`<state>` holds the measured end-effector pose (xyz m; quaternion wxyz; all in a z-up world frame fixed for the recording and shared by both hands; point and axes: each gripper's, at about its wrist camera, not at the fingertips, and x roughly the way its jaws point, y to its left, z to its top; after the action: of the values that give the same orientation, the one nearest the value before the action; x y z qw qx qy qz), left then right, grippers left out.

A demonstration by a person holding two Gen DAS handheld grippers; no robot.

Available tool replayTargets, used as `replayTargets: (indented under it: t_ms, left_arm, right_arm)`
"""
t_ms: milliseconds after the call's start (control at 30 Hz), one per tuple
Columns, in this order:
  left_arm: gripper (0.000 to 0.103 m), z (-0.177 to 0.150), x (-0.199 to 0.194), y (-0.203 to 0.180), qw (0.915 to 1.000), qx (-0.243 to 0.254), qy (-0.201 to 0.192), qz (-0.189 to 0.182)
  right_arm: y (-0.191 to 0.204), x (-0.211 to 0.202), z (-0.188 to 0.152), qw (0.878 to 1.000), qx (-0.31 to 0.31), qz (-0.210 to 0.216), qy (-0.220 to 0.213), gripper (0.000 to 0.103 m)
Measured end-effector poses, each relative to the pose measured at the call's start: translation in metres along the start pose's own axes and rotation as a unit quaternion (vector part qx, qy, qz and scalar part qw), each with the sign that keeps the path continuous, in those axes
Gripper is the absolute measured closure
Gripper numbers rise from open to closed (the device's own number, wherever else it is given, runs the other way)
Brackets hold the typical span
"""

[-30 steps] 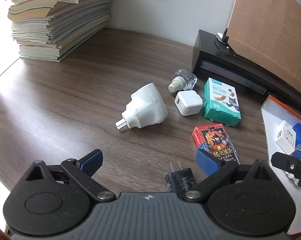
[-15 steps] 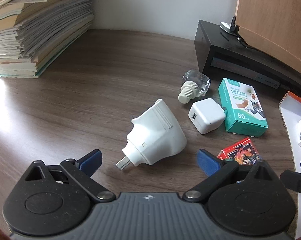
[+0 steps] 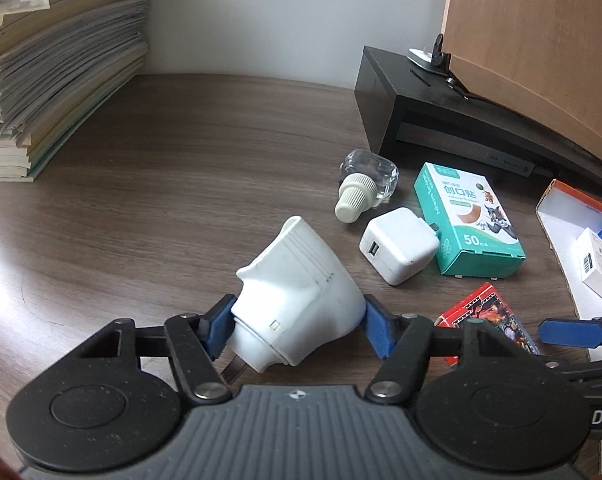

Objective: Organize rigid objects
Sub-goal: 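Carry the adapter with the left gripper while the right gripper carries the red card box over the box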

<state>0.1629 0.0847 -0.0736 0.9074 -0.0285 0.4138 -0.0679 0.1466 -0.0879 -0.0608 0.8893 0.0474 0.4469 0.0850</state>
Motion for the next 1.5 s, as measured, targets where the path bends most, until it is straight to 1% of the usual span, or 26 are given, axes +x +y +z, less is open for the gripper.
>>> replayTargets:
  t_ms: [67,167,233,267,433,667,867,1100,1500]
  left_arm:
    - [0.036,-0.001,-0.002,0.003,1.0000,-0.008,0.002,-0.004]
    - [0.036,-0.001,-0.007,0.006,0.9999,-0.016,0.000,-0.003]
    - [0.036,-0.001,-0.011,0.007,0.9998,-0.019,-0.005,-0.003]
    - [0.036,-0.001,-0.014,0.008,0.9997,-0.023,-0.006,-0.003]
    - [0.036,-0.003,-0.028,0.008,0.9993,-0.033,-0.014,0.001]
    - [0.036,-0.005,-0.053,-0.008,0.9987,-0.037,-0.034,0.000]
    - [0.036,-0.009,-0.078,-0.040,0.9981,-0.030,-0.052,-0.011]
    - [0.036,-0.020,-0.102,-0.094,0.9972,-0.012,-0.058,-0.045]
    - [0.036,-0.045,-0.121,-0.192,0.9924,0.030,-0.063,-0.101]
  right_arm:
    - [0.003,0.004,0.001,1.000,-0.003,0.006,0.003,0.020]
    - [0.013,0.012,0.000,0.999,-0.029,-0.003,0.018,0.018]
    - [0.020,0.013,-0.004,0.999,-0.051,-0.018,0.006,0.027]
    - [0.021,0.012,-0.004,0.998,-0.053,-0.021,0.003,0.030]
    - [0.014,0.002,-0.005,0.999,-0.032,-0.029,-0.011,0.031]
    - [-0.002,-0.035,-0.003,0.998,-0.015,-0.032,-0.046,0.031]
    - [-0.027,-0.073,-0.013,0.997,0.002,-0.039,-0.071,0.031]
    - [-0.067,-0.119,-0.035,0.994,0.026,-0.057,-0.094,0.031]
    - [-0.154,-0.197,-0.083,0.982,0.083,-0.111,-0.132,0.031]
